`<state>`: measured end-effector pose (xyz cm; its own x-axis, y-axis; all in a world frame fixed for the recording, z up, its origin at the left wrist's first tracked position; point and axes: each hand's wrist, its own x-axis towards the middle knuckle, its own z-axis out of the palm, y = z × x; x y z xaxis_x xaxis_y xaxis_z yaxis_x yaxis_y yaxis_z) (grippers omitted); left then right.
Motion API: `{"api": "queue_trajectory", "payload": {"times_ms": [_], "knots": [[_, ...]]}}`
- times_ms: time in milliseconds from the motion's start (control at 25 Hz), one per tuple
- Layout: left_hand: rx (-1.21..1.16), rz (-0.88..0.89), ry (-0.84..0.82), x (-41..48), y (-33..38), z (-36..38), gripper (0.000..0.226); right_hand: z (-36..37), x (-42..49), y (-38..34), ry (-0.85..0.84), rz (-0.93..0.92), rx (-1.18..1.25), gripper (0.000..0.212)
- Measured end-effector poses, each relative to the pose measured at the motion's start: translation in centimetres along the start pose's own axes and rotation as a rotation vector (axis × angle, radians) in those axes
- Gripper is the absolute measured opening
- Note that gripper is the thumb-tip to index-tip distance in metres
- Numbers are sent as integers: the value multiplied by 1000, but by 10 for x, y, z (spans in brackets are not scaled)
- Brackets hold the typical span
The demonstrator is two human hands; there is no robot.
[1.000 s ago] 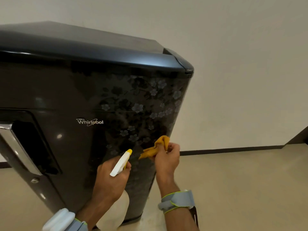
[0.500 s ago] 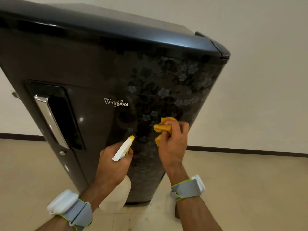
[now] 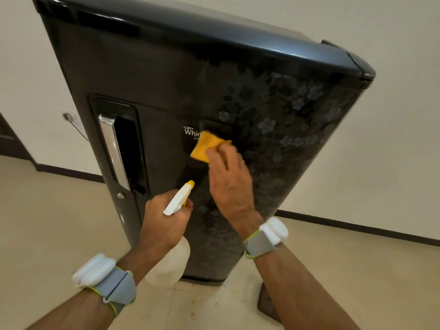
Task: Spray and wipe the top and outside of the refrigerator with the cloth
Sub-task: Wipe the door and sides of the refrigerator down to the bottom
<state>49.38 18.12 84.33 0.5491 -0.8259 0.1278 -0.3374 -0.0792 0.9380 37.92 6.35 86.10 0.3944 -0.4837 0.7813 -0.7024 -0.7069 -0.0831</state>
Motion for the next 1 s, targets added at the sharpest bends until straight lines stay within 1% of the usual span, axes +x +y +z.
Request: {"api": "queue_trajectory", "payload": {"times_ms": [80,120,160,200,240,280,320,360,400,440,480,560,600,640,680,760,800,840,880,920,1000], "knots": [[-7,-17,29,-3,-2,-8,15,21,-21,7,-247,-350,-132,43],[-8,-31,44,-5,-3,-13,14,24,-36,22,-349,-462,-170,41],[-6,-45,55,-6,-5,-16,13,19,-49,41,-403,-516,-218,40],[-11,-56,70,-8,-7,-20,13,10,-55,55,-389,-505,-244,41],[-20,-60,99,-9,-11,-26,13,5,-53,59,-328,-446,-236,44],[-27,-61,113,-11,-14,-29,14,3,-45,54,-238,-330,-231,46],[-20,-64,116,-10,-16,-29,14,6,-31,39,-140,-199,-210,45],[-12,-76,112,-10,-18,-28,14,14,-16,17,-78,-98,-159,44],[-13,-84,109,-10,-18,-26,14,23,-3,-7,-46,-86,-121,44],[-22,-87,107,-8,-18,-24,15,32,3,-25,-67,-161,-130,43],[-28,-91,110,-7,-17,-24,16,42,-3,-33,-147,-298,-171,41],[-27,-93,120,-6,-17,-25,10,52,-34,-10,-362,-604,-249,33],[-27,-90,122,-7,-18,-27,7,44,-47,12,-430,-692,-286,30],[-23,-87,129,-7,-19,-28,6,32,-52,30,-447,-708,-314,29],[-11,-91,137,-8,-23,-30,5,25,-52,39,-395,-672,-315,29],[10,-102,145,-7,-27,-30,5,23,-37,30,-273,-489,-306,34],[7,-111,146,-7,-28,-30,4,29,-25,13,-232,-385,-262,36],[2,-119,145,-6,-29,-29,5,40,-14,-7,-196,-322,-210,38],[-4,-124,146,-5,-30,-28,6,50,-10,-24,-188,-340,-178,39],[-7,-128,148,-4,-29,-28,6,62,-14,-32,-212,-423,-181,39],[-14,-137,159,-4,-29,-32,7,78,-39,-23,-366,-685,-203,36]]}}
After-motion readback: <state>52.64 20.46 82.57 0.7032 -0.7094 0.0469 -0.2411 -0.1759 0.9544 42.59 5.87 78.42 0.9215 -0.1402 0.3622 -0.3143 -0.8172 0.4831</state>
